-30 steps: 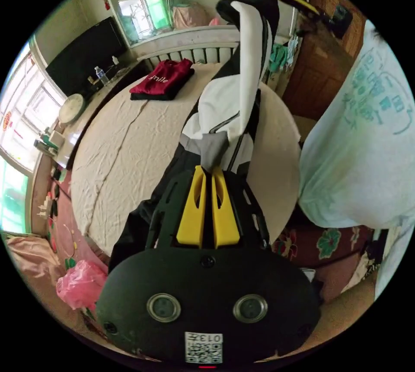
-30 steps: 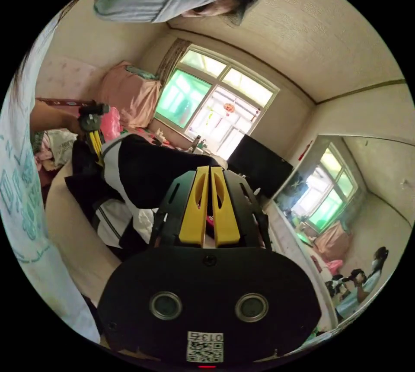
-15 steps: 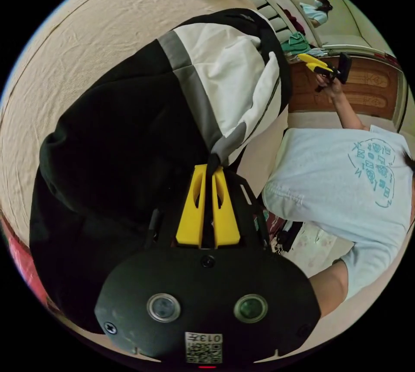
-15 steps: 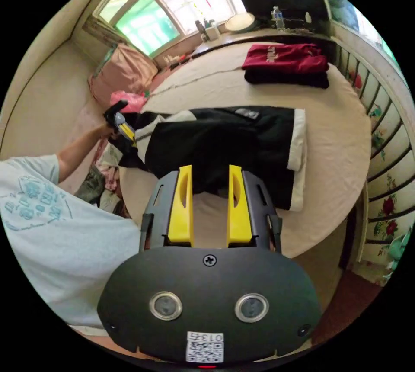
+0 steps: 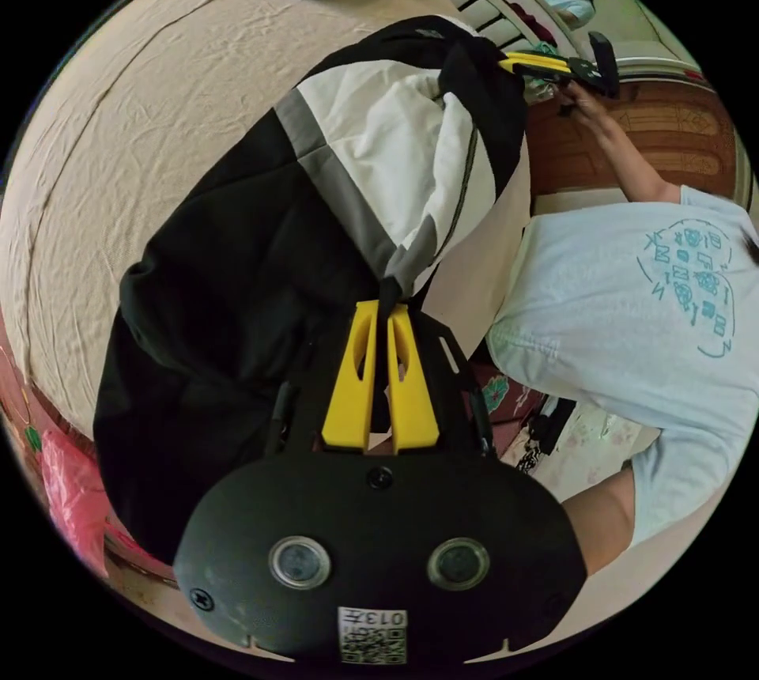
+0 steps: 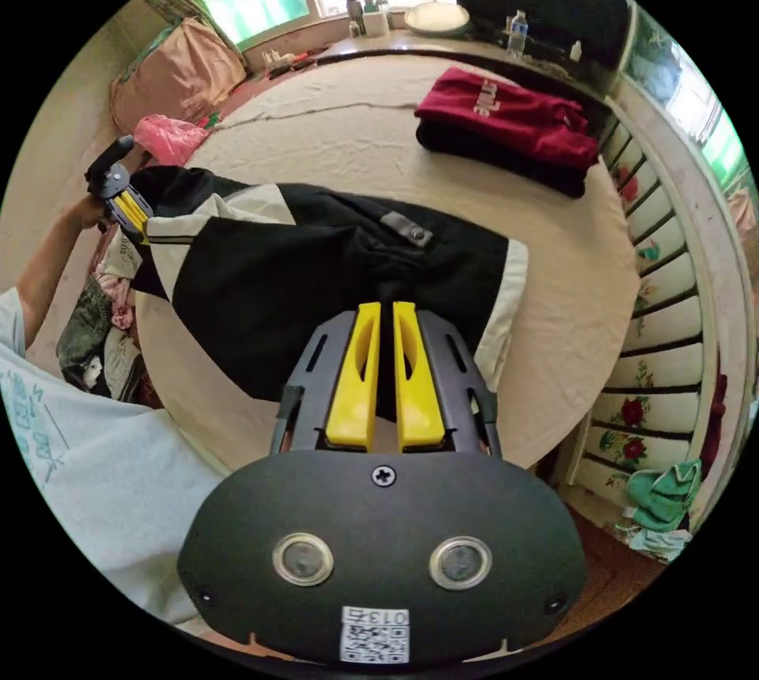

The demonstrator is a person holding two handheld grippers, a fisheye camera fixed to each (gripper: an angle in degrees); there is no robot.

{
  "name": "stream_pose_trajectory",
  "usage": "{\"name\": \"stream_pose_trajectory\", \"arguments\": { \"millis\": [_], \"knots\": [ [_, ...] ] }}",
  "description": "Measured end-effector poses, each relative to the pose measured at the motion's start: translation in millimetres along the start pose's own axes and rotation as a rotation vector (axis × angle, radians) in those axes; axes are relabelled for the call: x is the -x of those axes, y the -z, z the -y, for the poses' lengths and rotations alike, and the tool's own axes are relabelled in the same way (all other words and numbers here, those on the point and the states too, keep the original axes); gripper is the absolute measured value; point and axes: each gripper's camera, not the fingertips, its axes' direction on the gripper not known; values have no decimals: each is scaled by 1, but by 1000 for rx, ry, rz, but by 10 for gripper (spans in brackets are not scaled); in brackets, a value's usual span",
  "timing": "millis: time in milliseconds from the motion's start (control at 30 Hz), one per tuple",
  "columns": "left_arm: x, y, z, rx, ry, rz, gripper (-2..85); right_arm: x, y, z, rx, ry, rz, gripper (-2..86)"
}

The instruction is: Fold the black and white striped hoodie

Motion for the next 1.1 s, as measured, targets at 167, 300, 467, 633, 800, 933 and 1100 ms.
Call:
{"name": "stream_pose_trajectory", "arguments": {
  "millis": [167,300,467,633,800,933,1100],
  "knots": [
    [6,34,14,-103,34,53,11,-2,42,9,-223,16,-192,35],
    [43,-5,51,17,121,4,23,-26,-53,30,-17,-53,-175,46],
    [46,-27,40,-12,182,-38,54,-31,-92,22,70,-83,-169,79],
    [12,4,-43,-126,235,44,74,-5,-16,-8,-147,-58,-195,60],
    [-74,-18,-35,-382,191,308,64,93,-28,12,-233,196,-110,13],
    [-85,-107,14,-240,276,562,49,164,-90,36,-178,404,-133,2],
    [-52,-155,2,-328,445,387,20,173,-170,36,-28,486,-158,-1]
  ]
}}
